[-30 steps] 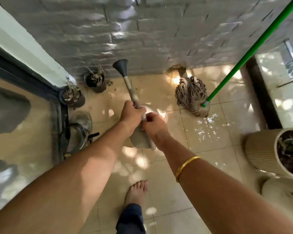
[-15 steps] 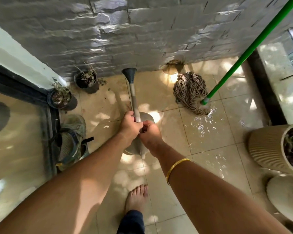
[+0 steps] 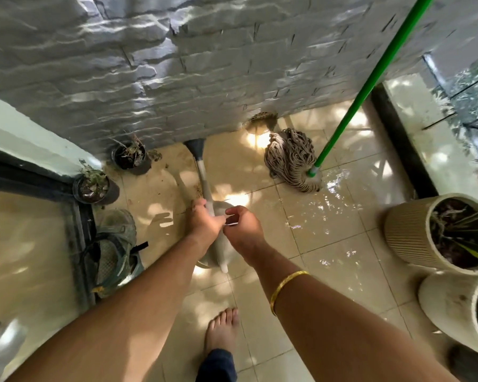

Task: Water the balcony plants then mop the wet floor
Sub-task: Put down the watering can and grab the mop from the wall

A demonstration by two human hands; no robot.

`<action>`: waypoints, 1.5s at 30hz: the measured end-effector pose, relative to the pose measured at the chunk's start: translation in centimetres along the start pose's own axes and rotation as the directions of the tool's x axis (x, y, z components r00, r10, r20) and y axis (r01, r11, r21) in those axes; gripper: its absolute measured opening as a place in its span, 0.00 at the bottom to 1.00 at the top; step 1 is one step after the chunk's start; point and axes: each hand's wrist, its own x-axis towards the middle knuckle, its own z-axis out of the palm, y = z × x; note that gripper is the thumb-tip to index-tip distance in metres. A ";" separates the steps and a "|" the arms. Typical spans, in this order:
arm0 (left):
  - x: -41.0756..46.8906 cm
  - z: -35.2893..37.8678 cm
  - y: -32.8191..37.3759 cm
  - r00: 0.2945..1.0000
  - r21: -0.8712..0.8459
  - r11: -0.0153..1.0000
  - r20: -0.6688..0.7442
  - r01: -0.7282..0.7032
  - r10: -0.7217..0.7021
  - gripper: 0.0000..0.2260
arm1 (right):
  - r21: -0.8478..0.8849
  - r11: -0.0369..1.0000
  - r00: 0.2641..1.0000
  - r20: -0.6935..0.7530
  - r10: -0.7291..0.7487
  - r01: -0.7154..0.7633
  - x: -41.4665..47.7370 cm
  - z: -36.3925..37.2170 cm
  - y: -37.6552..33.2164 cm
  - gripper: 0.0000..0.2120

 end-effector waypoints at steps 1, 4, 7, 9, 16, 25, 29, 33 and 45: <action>-0.8 -0.3 1.2 1.000 0.014 1.000 -0.005 -0.028 0.028 0.27 | 0.011 1.000 1.000 -0.017 -0.021 0.021 -0.6 -1.1 -0.9 0.15; -3.6 -1.1 5.9 0.997 -0.103 0.992 0.011 -0.079 0.081 0.24 | 0.004 0.995 0.992 -0.077 -0.098 0.099 -2.8 -4.9 -4.4 0.14; -7.2 -2.1 13.5 0.983 -0.174 0.973 0.074 -0.152 0.167 0.23 | 0.069 0.984 0.977 -0.148 -0.153 0.165 -6.2 -10.4 -9.4 0.15; -9.8 -2.9 19.7 0.968 -0.195 0.954 0.061 -0.229 0.245 0.21 | 0.105 0.969 0.951 -0.243 -0.193 0.224 -8.7 -14.5 -13.3 0.16; -23.3 -7.5 40.9 0.773 -0.274 0.757 0.068 -0.594 0.631 0.22 | 0.063 0.879 0.743 -0.564 -0.360 0.473 -21.5 -29.6 -26.8 0.23; -38.8 -13.3 55.5 0.583 -0.279 0.584 0.096 -0.762 0.807 0.26 | -0.072 0.822 0.571 -0.685 -0.453 0.565 -38.4 -43.2 -32.9 0.34; -43.1 -14.5 58.3 0.513 -0.242 0.523 0.108 -0.817 0.851 0.25 | -0.112 0.801 0.528 -0.697 -0.485 0.588 -42.9 -46.1 -33.1 0.31; -45.0 -14.2 59.7 0.477 -0.207 0.488 0.101 -0.848 0.873 0.23 | -0.136 0.801 0.518 -0.697 -0.495 0.583 -44.0 -47.1 -32.9 0.31; -40.7 -10.1 64.1 0.363 0.072 0.357 0.251 -0.931 0.897 0.23 | -0.056 0.851 0.570 -0.720 -0.396 0.522 -38.2 -49.0 -33.0 0.30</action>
